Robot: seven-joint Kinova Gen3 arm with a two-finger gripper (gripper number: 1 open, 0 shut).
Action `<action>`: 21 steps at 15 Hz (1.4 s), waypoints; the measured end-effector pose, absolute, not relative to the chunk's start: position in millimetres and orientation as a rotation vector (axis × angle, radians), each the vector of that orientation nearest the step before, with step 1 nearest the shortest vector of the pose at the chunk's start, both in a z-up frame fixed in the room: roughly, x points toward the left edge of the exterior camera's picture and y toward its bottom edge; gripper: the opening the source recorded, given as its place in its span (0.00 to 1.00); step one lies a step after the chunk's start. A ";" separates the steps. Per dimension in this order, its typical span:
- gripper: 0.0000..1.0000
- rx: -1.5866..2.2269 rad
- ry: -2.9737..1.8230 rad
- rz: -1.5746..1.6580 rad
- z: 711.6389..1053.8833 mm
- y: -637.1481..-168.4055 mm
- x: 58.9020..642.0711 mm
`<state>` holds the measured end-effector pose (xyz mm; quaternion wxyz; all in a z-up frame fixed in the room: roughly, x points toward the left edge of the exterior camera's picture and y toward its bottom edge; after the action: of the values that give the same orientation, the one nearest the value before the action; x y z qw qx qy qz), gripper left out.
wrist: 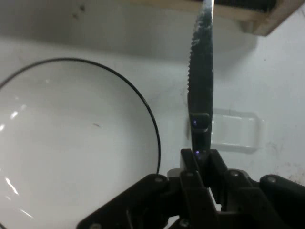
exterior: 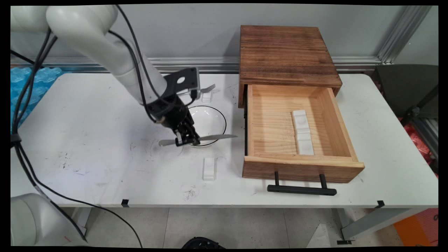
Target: Place the picked object into the drawer
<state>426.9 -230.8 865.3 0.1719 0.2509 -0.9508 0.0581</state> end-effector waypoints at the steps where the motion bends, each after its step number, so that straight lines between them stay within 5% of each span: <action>1: 0.00 0.710 -2.700 0.167 869.0 -233.1 425.9; 12: 0.00 0.616 -2.663 0.238 918.5 -284.8 369.6; 21: 0.00 0.494 -2.618 0.258 916.7 -330.3 296.7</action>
<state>296.7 -330.3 916.7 0.2304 0.1797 -0.9518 0.0937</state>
